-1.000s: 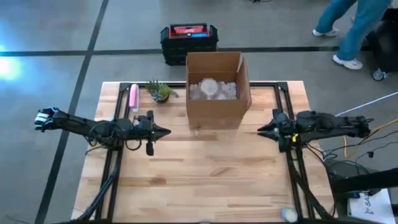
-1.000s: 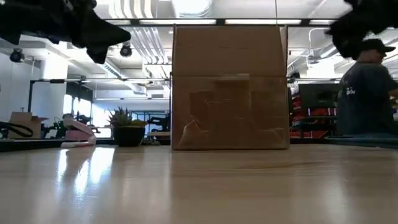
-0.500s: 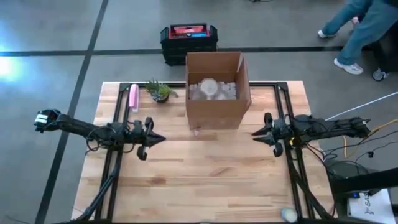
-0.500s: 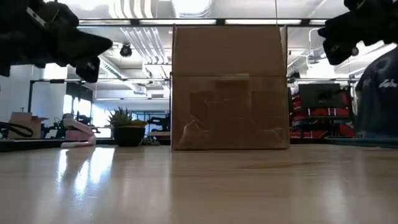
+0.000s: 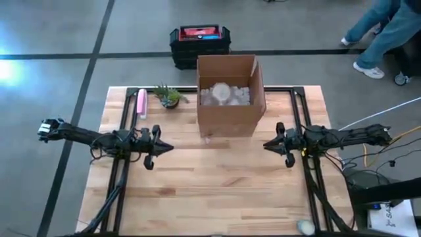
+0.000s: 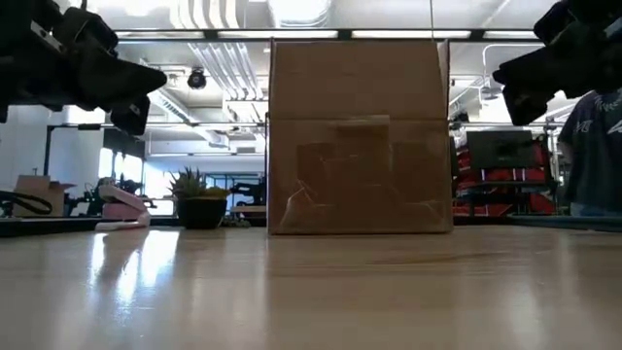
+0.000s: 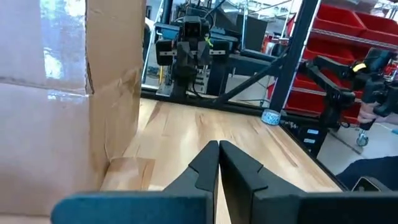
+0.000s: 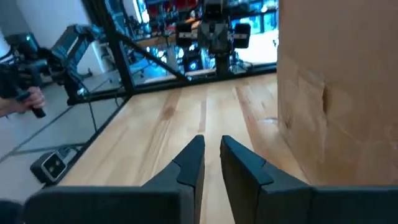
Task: Wrap mug
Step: Return to Home Position
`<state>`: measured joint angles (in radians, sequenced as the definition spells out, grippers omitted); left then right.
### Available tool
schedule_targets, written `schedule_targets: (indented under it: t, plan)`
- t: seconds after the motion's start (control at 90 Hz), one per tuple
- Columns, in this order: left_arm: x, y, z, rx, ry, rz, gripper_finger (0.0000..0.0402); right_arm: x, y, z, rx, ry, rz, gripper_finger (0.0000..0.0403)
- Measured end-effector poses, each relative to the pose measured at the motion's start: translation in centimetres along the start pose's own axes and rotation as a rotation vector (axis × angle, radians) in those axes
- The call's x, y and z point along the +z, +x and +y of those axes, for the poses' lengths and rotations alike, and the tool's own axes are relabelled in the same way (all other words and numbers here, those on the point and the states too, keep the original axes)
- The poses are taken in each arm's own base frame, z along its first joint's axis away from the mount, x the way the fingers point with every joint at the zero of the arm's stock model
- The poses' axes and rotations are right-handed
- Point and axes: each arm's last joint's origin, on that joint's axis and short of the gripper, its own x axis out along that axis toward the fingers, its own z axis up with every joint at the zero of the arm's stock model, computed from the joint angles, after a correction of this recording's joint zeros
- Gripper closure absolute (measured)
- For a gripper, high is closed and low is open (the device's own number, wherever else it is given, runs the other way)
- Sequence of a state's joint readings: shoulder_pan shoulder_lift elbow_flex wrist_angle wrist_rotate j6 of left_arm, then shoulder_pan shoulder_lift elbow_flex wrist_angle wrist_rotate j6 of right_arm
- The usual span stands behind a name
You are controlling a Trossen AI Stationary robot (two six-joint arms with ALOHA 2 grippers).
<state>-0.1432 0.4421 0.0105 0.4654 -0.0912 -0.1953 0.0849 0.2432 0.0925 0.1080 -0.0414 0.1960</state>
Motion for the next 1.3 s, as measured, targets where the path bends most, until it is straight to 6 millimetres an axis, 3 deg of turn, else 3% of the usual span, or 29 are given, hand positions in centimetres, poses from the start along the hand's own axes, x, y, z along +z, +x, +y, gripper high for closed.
schedule_targets:
  t: [0.122,0.256,0.833,1.033,1.3]
  plan:
    - [-0.1,-0.4,0.1,0.004,0.003,0.013,0.0402,-0.4,0.1,-0.1,0.012,0.001,-0.063,0.0370]
    - [-0.1,-0.9,0.1,0.007,-0.006,0.020,0.0402,-1.4,0.2,-0.4,-0.021,0.014,-0.008,0.0364]
    - [0.0,-2.8,0.3,0.002,-0.005,-0.006,0.0402,-2.4,-0.5,-0.7,-0.006,0.034,0.043,0.0327]
    - [-0.1,-2.8,0.3,0.003,0.002,-0.002,0.0402,-1.2,-1.5,-0.3,0.047,-0.022,-0.106,0.0318]
    - [-0.1,-2.8,0.3,0.005,-0.007,-0.002,0.0402,-1.6,-1.4,-0.5,0.005,-0.062,-0.076,0.0323]
